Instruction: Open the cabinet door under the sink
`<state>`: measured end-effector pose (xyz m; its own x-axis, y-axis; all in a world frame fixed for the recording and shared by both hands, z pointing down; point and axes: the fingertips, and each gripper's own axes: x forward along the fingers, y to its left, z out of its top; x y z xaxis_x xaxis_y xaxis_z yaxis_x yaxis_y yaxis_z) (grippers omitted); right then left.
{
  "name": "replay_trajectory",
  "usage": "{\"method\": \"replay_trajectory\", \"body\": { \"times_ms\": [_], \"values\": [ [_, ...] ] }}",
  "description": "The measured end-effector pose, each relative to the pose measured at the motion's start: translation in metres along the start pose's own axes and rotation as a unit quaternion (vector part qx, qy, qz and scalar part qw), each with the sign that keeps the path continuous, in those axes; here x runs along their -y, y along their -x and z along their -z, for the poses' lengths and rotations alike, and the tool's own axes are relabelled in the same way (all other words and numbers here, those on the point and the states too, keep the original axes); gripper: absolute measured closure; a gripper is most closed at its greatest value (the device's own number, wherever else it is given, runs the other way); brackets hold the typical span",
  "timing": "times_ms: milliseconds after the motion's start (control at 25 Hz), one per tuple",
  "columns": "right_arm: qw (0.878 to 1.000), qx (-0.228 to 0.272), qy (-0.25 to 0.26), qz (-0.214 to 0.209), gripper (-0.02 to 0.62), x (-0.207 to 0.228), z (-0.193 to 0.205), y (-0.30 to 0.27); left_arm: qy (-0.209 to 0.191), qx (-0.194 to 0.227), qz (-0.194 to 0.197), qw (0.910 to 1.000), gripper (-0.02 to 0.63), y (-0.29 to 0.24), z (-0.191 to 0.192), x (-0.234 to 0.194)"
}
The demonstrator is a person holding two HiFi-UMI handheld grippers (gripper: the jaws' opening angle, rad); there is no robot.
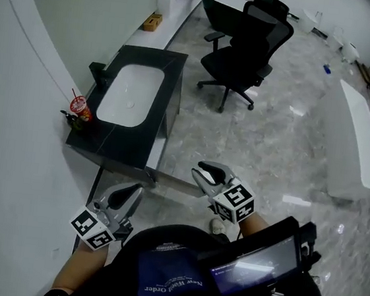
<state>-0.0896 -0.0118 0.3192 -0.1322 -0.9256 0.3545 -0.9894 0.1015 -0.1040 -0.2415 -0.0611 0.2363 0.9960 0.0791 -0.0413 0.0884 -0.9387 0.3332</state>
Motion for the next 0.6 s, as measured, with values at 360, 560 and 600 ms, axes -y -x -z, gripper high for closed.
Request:
{"method": "replay_trajectory", "body": {
  "times_ms": [360, 560, 600],
  "values": [
    [0.991, 0.042, 0.059, -0.109, 0.569, 0.073, -0.033, 0.094, -0.011, 0.036, -0.085, 0.9957, 0.606, -0.105, 0.011, 0.080],
    [0.985, 0.054, 0.063, -0.151, 0.594, 0.122, -0.025, 0.145, -0.003, 0.053, -0.108, 0.9928, 0.606, -0.168, 0.036, 0.120],
    [0.984, 0.050, 0.066, -0.159, 0.594, 0.130, -0.022, 0.155, -0.003, 0.058, -0.111, 0.9922, 0.606, -0.179, 0.037, 0.131]
  ]
}}
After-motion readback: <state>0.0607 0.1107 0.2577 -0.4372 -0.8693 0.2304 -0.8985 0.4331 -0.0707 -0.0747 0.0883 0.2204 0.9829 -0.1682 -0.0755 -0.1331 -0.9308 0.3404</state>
